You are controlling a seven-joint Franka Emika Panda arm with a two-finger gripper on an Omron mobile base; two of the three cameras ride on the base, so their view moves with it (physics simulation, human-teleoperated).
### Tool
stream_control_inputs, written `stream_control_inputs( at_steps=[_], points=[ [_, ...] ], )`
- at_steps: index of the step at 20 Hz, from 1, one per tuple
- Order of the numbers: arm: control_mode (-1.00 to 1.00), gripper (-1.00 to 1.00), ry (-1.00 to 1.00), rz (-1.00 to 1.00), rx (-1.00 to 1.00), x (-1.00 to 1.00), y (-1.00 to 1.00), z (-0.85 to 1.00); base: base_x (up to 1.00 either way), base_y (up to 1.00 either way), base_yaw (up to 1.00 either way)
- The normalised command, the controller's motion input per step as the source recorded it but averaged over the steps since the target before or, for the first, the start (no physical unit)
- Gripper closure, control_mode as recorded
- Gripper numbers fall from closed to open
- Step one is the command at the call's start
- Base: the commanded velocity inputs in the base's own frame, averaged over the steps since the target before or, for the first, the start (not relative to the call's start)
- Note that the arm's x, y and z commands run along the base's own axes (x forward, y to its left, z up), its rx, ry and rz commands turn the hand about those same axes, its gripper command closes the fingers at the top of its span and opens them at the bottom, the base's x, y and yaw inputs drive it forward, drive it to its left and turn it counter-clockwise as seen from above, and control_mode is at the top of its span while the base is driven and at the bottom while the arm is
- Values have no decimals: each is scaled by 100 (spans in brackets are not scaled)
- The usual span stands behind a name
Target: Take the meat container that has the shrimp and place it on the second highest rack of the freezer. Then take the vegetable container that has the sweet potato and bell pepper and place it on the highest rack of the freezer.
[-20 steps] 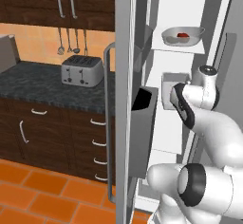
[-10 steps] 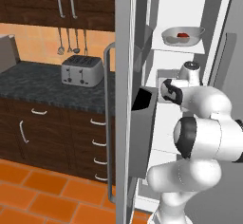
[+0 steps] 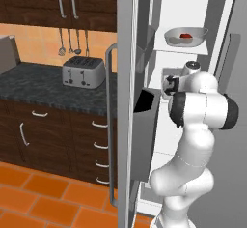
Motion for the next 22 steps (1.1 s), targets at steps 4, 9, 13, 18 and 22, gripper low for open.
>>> stream_control_inputs(
  at_steps=[4,9,13,18,22],
  points=[
    [-100,-100,0,-6,0,99,-34,-14,0,0,0],
    [-100,-100,0,-3,-6,75,-8,-22,0,0,0],
    [-100,-100,-24,0,-3,-80,7,-15,0,0,0],
    [-100,-100,-39,-3,0,-100,17,-21,0,0,0],
    [-100,-100,-45,0,-13,-100,17,-72,0,0,0]
  ],
)
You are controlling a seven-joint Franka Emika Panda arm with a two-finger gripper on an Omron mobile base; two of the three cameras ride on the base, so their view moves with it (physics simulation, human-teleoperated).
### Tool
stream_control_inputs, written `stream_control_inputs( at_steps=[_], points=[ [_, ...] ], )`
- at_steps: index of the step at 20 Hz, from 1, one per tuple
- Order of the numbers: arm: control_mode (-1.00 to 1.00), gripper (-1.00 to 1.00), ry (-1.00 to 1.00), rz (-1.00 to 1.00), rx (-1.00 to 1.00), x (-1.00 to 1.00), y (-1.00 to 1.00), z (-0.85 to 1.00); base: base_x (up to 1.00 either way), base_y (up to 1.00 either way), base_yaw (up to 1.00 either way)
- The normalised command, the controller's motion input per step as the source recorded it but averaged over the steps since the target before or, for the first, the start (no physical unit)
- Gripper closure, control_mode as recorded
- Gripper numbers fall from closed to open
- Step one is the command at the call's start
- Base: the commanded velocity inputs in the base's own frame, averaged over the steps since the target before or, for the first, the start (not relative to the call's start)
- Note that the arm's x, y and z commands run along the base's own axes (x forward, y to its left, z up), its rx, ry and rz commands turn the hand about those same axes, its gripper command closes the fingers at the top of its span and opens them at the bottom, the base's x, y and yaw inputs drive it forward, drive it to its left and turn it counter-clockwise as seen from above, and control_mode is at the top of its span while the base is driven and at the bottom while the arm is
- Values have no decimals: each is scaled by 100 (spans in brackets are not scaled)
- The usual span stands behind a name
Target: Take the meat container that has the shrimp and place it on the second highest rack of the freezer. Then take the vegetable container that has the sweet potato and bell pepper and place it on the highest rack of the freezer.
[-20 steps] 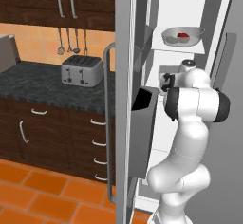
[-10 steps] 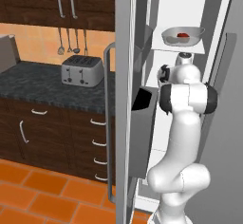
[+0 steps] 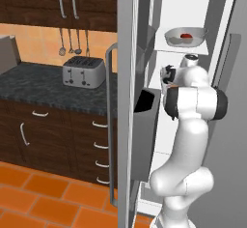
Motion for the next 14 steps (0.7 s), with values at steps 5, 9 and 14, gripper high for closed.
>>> stream_control_inputs(
  at_steps=[5,9,14],
  points=[
    [-100,-100,-61,-2,-25,-100,21,-61,0,0,0],
    [-100,-100,-65,-19,-5,-100,20,84,0,0,0],
    [-100,-100,-60,-22,-2,-92,27,100,0,0,0]
  ],
)
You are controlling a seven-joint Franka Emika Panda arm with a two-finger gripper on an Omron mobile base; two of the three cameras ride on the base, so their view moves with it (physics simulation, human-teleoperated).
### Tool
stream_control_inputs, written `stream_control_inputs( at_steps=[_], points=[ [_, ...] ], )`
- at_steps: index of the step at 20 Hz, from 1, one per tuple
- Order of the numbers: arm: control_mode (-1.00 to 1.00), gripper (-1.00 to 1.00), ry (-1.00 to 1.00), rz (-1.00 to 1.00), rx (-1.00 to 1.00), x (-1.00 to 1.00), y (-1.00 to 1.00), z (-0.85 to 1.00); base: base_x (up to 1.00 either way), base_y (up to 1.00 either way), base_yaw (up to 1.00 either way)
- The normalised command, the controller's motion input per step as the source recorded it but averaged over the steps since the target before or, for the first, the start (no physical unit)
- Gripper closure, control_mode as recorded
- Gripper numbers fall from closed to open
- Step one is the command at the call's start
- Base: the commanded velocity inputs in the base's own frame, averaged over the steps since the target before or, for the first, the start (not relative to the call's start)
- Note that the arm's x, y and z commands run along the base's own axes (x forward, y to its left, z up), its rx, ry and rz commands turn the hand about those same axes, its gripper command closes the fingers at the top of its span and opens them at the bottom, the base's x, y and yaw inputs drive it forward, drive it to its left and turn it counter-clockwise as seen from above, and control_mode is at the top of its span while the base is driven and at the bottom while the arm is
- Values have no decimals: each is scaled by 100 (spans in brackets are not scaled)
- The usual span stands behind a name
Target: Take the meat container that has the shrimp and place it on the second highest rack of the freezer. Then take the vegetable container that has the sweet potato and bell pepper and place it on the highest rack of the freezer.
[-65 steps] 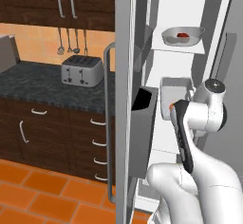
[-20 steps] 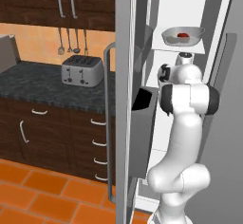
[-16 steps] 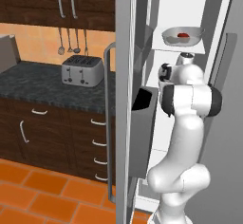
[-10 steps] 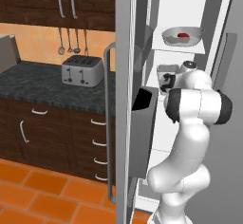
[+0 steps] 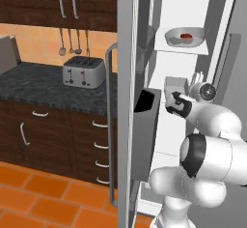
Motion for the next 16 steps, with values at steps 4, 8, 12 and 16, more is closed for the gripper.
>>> stream_control_inputs(
  at_steps=[4,8,12,16],
  points=[
    [-100,-100,-38,-15,0,-100,36,100,0,0,0],
    [-100,-100,-23,-7,1,-100,7,100,0,0,0],
    [-100,-100,-3,-1,2,-100,0,100,0,0,0],
    [-100,-100,9,0,3,-100,1,100,0,0,0]
  ],
)
